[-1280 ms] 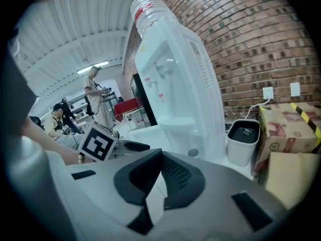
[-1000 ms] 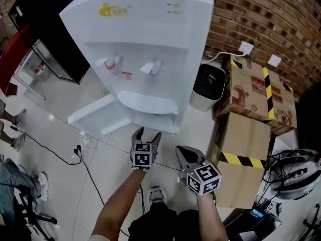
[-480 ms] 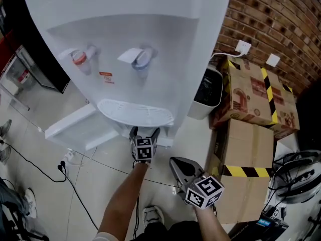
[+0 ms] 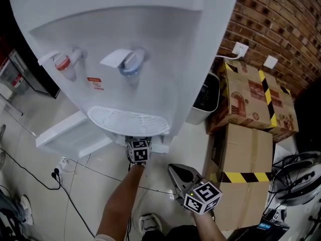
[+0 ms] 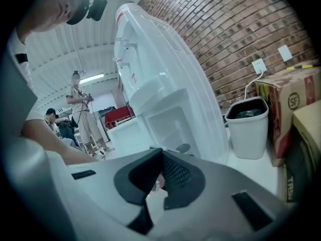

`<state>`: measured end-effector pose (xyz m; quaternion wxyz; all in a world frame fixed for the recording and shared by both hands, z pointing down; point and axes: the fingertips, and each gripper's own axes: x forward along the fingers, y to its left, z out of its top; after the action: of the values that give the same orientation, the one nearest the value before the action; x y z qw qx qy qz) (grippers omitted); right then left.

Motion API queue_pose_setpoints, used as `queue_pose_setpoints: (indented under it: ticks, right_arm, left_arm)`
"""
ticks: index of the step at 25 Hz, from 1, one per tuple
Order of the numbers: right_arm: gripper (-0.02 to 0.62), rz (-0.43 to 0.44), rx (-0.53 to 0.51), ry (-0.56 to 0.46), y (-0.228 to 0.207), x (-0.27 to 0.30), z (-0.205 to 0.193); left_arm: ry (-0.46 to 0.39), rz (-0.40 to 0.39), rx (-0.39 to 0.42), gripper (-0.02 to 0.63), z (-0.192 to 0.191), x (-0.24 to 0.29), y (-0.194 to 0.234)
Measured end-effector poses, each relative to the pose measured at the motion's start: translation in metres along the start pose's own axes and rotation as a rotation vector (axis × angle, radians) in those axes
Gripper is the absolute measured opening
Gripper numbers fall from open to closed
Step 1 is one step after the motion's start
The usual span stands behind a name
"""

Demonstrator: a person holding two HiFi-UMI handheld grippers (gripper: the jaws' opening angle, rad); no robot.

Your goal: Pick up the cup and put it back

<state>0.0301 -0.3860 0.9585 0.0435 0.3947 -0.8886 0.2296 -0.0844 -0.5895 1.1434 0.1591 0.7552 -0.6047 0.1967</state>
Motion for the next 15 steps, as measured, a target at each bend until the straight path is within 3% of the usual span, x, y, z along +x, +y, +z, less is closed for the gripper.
queue_pose_setpoints:
  ticks: [2, 8, 15]
  right_arm:
    - [0.012, -0.001, 0.004, -0.004, -0.002, -0.001, 0.001]
    - [0.012, -0.010, 0.027, -0.015, 0.002, -0.009, 0.007]
    - [0.012, -0.045, 0.098, 0.058, 0.047, -0.061, 0.055]
  left_arm:
    - [-0.018, -0.007, 0.024, 0.336, 0.004, -0.002, -0.002]
    - [-0.039, -0.031, 0.018, 0.330, 0.008, -0.027, -0.012]
    - [0.040, -0.116, -0.012, 0.331, 0.032, -0.147, -0.040]
